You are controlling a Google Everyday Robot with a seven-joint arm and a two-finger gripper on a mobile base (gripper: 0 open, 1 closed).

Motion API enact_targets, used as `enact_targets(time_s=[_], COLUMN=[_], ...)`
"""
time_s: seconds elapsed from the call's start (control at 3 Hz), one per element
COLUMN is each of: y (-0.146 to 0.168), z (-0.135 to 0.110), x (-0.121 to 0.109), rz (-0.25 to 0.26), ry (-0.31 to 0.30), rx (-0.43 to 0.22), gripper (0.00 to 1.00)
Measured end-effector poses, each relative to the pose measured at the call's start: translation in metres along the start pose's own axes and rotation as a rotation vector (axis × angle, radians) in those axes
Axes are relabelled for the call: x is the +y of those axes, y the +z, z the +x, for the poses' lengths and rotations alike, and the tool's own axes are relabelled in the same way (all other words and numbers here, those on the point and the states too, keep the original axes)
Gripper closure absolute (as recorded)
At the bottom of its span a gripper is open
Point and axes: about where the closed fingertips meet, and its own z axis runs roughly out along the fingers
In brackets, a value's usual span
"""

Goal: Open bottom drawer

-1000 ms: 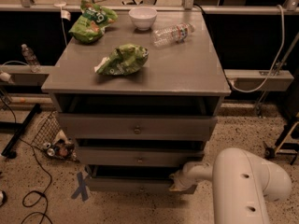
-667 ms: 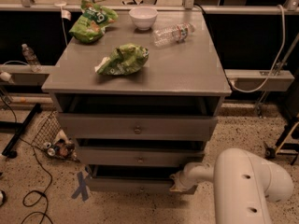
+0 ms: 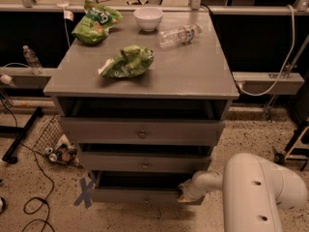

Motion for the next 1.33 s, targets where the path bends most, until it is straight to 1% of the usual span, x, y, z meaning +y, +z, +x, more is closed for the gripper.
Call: enact_targets(time_s=[1.33], y=[0.0], z=[0.0], x=[0.0001], rz=[0.0], ry=[0.0], rx=[0.0], gripper=[1.0])
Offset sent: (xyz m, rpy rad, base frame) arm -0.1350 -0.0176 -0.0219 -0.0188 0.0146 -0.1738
